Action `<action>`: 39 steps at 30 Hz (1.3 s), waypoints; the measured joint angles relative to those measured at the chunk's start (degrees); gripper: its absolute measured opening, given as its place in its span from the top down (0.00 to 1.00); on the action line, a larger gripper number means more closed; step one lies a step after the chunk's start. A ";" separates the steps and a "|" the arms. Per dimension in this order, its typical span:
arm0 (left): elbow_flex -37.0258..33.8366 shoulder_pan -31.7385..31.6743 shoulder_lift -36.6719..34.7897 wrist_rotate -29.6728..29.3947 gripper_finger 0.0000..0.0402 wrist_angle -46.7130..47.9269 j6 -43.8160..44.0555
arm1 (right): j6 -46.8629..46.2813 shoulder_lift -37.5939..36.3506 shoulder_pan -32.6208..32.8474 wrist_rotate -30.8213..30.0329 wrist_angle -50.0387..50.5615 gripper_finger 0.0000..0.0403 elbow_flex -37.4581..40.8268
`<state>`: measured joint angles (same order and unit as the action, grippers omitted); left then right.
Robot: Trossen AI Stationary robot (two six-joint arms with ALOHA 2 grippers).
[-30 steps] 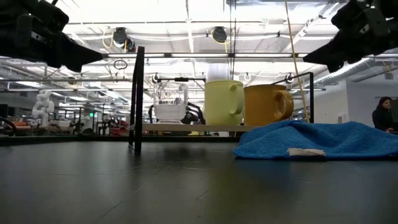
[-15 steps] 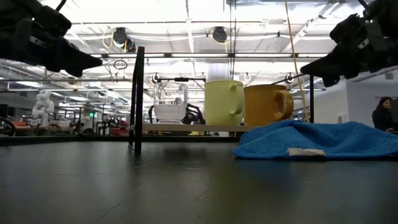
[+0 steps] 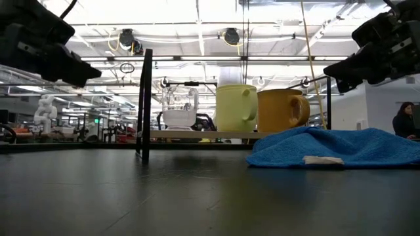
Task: Stack small to large cups/mugs on shelf
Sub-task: Return to Home Position
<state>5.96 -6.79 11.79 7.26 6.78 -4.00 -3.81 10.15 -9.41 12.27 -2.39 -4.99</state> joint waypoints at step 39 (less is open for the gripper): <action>0.00 0.00 0.17 -1.71 0.99 -0.16 2.55 | -2.62 0.02 0.00 0.02 -5.59 1.00 0.00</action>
<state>5.96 -6.79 11.97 5.55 6.61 -1.45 -6.44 10.17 -9.41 12.29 -7.98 -4.99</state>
